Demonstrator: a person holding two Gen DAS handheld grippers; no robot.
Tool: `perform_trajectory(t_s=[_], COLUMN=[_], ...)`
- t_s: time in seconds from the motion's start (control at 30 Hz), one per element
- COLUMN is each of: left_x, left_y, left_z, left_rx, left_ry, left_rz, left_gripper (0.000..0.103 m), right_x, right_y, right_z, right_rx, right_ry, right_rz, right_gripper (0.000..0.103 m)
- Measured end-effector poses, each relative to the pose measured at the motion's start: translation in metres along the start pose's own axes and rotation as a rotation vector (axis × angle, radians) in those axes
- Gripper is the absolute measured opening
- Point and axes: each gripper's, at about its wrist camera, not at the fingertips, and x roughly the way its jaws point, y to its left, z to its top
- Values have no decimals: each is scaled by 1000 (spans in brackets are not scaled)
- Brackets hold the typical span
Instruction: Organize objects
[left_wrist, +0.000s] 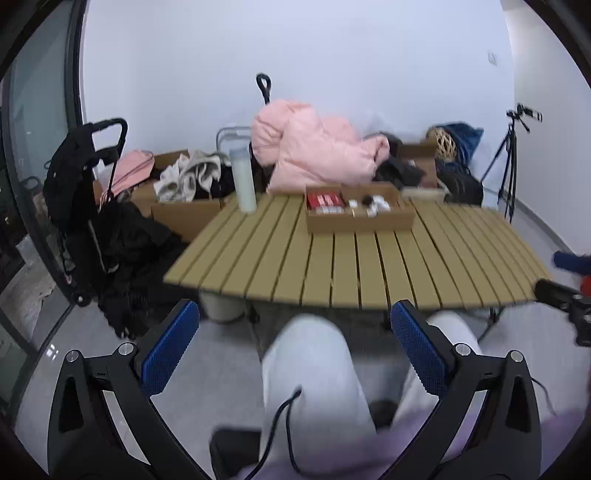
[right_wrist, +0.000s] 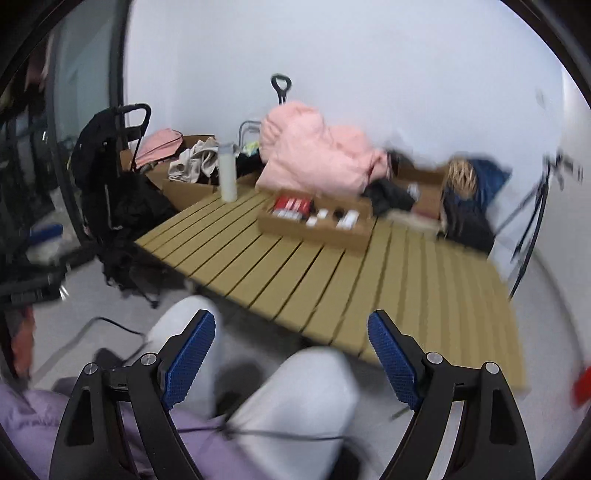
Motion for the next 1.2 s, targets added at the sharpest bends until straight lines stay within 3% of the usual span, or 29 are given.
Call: perform_trajectory(t_s=[0.13, 0.27, 1.2], left_x=[-2, -5, -6], left_y=[-7, -15, -22], left_z=[-17, -18, -23], left_rx=[-39, -20, -5], left_ry=[49, 50, 48], left_rz=[-51, -41, -28], left_gripper=[103, 103, 103], right_x=[16, 17, 13], right_y=[7, 14, 31], right_z=[-29, -34, -37], right_rx=[87, 135, 96], right_ry=[28, 22, 18], right_rz=[19, 28, 50], right_gripper=[88, 88, 88])
